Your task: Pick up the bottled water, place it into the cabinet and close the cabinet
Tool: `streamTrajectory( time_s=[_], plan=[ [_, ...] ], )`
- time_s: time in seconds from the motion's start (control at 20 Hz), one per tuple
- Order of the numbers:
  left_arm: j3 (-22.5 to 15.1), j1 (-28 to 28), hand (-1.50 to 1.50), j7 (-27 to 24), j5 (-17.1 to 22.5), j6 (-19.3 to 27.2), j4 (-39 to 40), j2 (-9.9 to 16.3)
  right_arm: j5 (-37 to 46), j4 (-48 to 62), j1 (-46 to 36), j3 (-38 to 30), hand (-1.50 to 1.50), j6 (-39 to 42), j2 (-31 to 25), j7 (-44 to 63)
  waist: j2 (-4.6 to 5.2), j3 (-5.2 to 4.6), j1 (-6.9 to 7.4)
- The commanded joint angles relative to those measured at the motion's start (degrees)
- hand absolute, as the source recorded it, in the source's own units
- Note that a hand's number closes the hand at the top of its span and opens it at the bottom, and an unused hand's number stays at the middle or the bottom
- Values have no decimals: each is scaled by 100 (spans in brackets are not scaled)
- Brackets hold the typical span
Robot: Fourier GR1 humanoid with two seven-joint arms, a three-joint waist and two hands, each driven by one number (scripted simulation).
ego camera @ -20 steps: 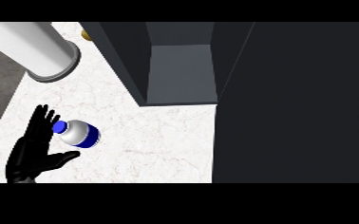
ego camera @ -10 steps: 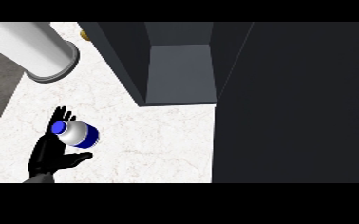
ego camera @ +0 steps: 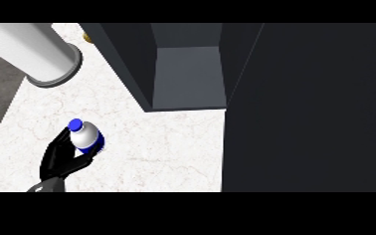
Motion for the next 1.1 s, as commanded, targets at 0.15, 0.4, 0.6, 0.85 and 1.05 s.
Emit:
streamTrajectory(
  time_s=[0.15,0.4,0.6,0.85,1.05],
  plan=[
    [-345,6,150,-1370,-734,762,508,50,3,-730,130,-115,-150,-118,-201,187,41,-20,39],
    [-704,-196,150,-1772,-1108,1410,528,-512,184,-770,511,116,-150,-188,-308,71,4,-10,49],
    [-1047,-146,150,-1756,-1322,1486,336,-1020,248,-715,502,187,-150,-279,-290,-57,-24,-1,103],
    [-1301,-197,150,-1411,-1198,1525,21,-1373,3,-584,507,-78,-150,-257,-516,-203,-40,10,160],
    [-1790,-284,150,-1109,-704,1506,-277,-1388,50,-909,625,115,-150,-426,-569,-23,-45,6,150]
  ],
)
